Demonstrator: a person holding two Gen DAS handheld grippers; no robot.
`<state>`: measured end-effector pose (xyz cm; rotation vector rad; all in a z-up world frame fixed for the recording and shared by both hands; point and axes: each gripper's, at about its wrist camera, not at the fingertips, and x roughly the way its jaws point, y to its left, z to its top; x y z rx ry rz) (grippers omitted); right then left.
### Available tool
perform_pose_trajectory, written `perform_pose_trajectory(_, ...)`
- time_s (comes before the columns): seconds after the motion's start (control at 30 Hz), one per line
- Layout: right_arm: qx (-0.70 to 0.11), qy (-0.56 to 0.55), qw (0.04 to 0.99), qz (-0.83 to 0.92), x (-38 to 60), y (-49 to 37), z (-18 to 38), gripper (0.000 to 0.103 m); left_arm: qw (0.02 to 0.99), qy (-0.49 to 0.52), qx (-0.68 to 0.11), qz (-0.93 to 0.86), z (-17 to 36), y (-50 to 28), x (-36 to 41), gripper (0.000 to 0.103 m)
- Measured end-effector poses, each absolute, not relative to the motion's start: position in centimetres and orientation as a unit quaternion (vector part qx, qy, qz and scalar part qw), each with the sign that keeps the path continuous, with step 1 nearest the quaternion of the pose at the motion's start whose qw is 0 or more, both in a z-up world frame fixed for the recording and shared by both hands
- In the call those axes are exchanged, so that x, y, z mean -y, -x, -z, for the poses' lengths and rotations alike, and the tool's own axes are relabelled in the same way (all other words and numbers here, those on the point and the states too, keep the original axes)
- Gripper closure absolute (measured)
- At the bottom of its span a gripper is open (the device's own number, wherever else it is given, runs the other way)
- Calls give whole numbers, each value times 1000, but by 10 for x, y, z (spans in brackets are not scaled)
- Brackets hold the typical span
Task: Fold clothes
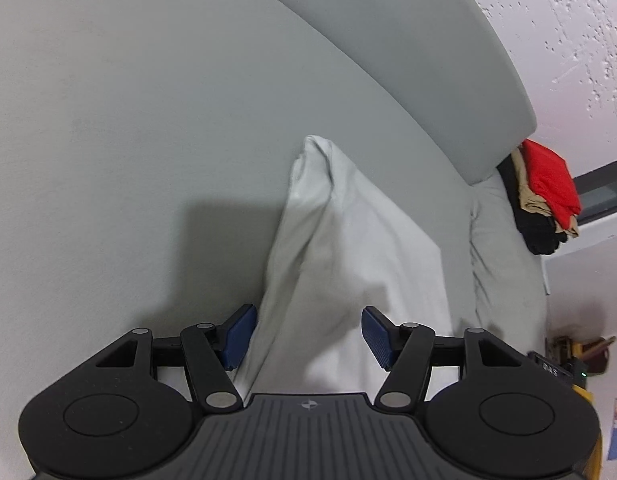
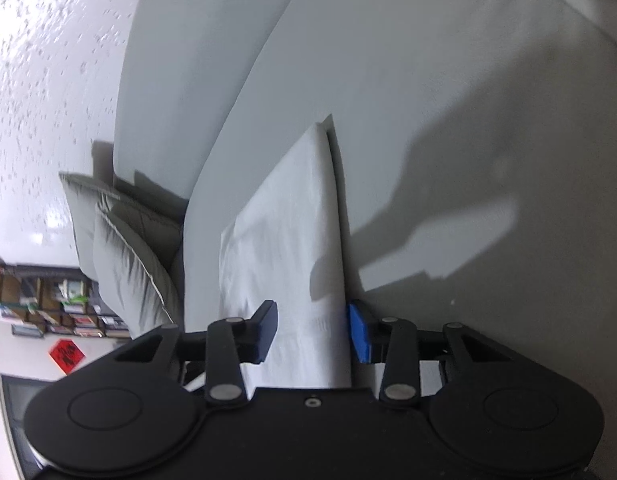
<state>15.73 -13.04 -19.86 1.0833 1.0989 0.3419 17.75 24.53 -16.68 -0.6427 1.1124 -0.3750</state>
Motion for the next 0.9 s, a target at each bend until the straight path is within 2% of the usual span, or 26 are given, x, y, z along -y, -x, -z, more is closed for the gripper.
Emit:
perform_pose_trajectory(0.17,-484,-508,698,-146,123,-182,209,65,778,297,-520,189,173,-206,-228,40)
perform_pose_trajectory(0.23,-476,-508,704,-139,120,-191,213,69,777,298,-520,190,174,-212,-225,40)
perform_pose_trajectory(0.3,-464,-508,713,-136,118,-199,217,77,781,294,-520,185,173,-217,-219,46)
perform_pose_trajectory(0.33,-462,-506,716,-132,117,-202,218,82,786,285,-520,177,172,-217,-216,56)
perform_pose_trajectory(0.37,-466,-500,720,-122,116,-204,220,95,792,274,-520,167,169,-216,-213,75)
perform_pose_trajectory(0.4,-464,-489,729,-121,114,-203,218,99,797,260,-523,153,167,-215,-209,84)
perform_pose_trajectory(0.47,-461,-467,745,-119,110,-202,213,98,812,237,-516,136,159,-209,-202,94)
perform_pose_trajectory(0.57,-435,-383,805,-126,95,-190,186,98,846,192,-480,129,135,-188,-187,96)
perform_pose_trajectory(0.9,-278,-315,893,-164,113,-90,59,98,949,86,-258,162,24,-69,-144,97)
